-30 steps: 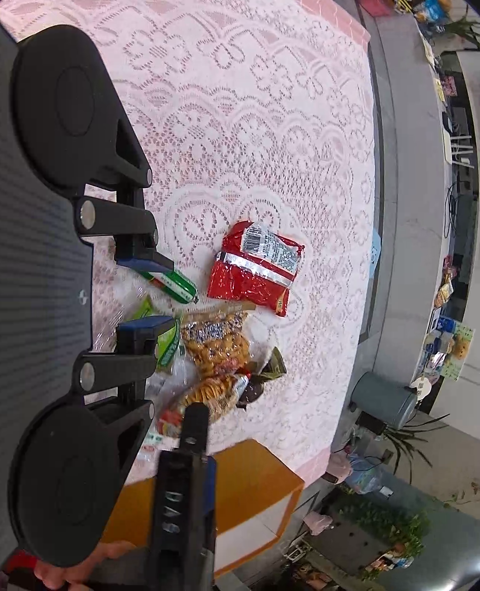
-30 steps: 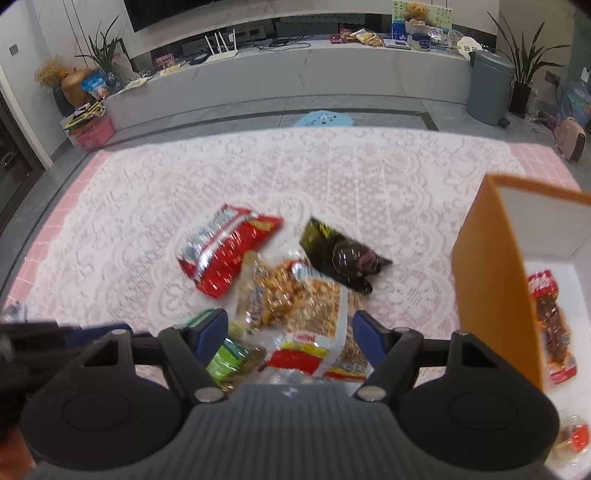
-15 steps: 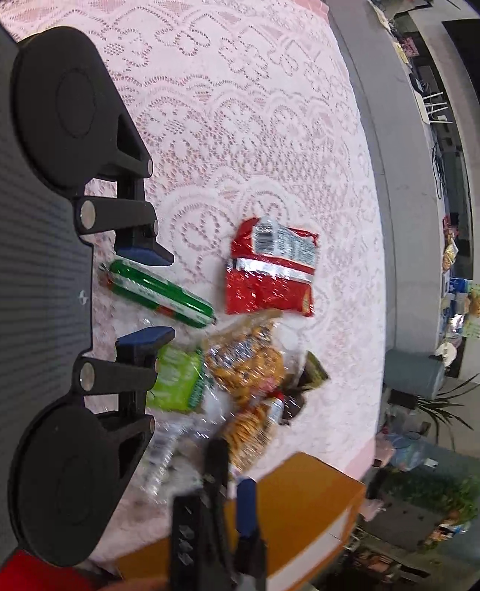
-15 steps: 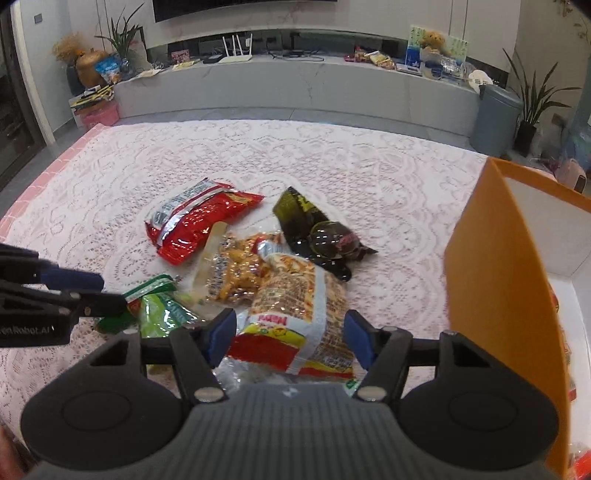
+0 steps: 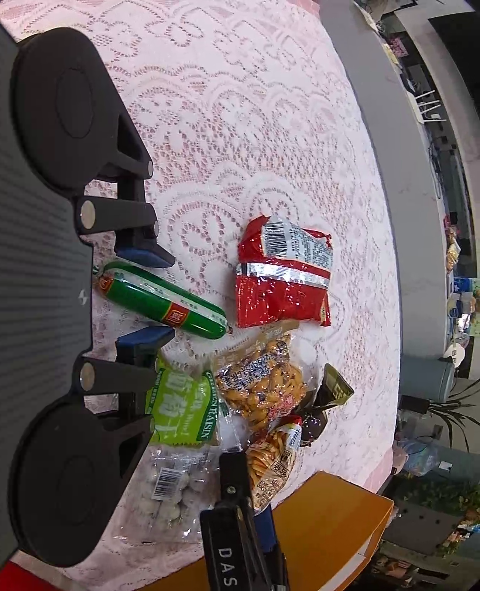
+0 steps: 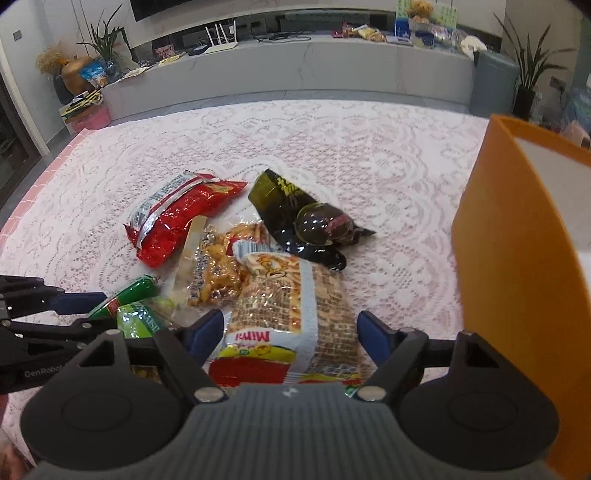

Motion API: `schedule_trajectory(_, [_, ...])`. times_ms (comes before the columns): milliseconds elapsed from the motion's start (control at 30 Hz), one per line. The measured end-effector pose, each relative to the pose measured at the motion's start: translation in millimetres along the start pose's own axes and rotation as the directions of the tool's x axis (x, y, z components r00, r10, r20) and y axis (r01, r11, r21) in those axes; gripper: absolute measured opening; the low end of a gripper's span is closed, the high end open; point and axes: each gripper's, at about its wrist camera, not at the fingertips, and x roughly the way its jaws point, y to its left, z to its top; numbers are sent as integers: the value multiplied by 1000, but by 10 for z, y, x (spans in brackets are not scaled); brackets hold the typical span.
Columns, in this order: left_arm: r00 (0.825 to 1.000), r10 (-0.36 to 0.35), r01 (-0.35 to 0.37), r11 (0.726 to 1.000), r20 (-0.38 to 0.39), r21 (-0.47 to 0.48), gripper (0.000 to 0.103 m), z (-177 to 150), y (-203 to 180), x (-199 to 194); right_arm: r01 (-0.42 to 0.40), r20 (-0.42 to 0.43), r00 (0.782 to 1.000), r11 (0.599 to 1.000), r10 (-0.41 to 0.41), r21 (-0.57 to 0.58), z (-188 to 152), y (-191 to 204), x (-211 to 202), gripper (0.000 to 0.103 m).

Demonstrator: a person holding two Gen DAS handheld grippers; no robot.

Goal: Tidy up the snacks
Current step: 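Grasp the green sausage with the left tool while the right tool grasps the bread bag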

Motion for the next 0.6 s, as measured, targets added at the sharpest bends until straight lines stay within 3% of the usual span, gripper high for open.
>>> schedule_trajectory(233, [1000, 22, -22, 999, 9, 50, 34, -2, -92, 26, 25, -21, 999, 1000, -25, -8, -33, 37, 62, 70])
schedule_trajectory(600, [1000, 28, -28, 999, 5, -19, 25, 24, -14, 13, 30, -5, 1000, 1000, -30, -10, -50, 46, -31, 53])
